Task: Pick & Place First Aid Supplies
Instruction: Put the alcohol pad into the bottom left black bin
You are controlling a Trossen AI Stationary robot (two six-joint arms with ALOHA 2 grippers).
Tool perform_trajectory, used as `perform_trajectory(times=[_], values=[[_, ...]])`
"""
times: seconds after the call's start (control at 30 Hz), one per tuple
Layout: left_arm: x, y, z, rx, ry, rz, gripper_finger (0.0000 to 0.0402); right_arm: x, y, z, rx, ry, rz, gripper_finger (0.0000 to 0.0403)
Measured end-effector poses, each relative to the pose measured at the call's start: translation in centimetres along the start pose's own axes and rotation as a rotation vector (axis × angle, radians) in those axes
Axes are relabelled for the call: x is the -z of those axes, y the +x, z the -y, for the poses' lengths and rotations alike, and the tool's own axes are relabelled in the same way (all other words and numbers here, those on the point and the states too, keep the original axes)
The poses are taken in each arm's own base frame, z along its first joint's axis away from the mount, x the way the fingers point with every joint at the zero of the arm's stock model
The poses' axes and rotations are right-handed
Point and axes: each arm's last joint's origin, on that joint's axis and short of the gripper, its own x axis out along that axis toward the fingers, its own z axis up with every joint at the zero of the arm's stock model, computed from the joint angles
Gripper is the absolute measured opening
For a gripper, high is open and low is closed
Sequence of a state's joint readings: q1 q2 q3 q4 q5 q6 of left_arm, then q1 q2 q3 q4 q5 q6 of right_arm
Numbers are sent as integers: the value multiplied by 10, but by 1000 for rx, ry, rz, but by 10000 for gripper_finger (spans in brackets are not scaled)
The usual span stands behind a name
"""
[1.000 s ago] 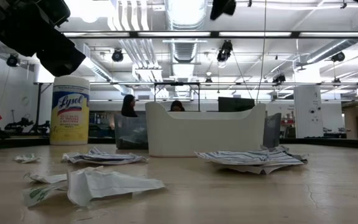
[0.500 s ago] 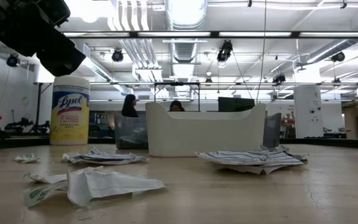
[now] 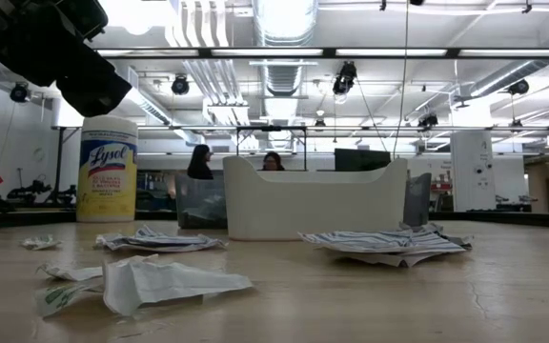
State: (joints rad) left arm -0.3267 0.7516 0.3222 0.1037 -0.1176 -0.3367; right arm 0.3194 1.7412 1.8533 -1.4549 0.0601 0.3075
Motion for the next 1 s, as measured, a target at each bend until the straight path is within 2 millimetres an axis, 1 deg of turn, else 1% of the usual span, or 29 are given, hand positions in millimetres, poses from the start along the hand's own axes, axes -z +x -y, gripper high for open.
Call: perform_trajectory(times=[0.23, 0.37, 0.47, 0.7, 0.87, 1.0], values=[[0, 0, 0, 0, -41, 0, 117, 19, 36, -6, -61, -13, 116, 8], [0, 0, 0, 0, -78, 0, 117, 27, 59, -9, -136, 3, 206, 8], [0, 0, 0, 0, -85, 0, 117, 37, 85, -12, -145, -5, 209, 8], [0, 0, 0, 0, -86, 0, 117, 62, 137, -13, -138, 35, 157, 8], [0, 0, 0, 0, -82, 0, 117, 77, 162, -9, -147, 101, 165, 8], [0, 0, 0, -2, -81, 1, 117, 83, 176, -8, -186, 169, 231, 8]])
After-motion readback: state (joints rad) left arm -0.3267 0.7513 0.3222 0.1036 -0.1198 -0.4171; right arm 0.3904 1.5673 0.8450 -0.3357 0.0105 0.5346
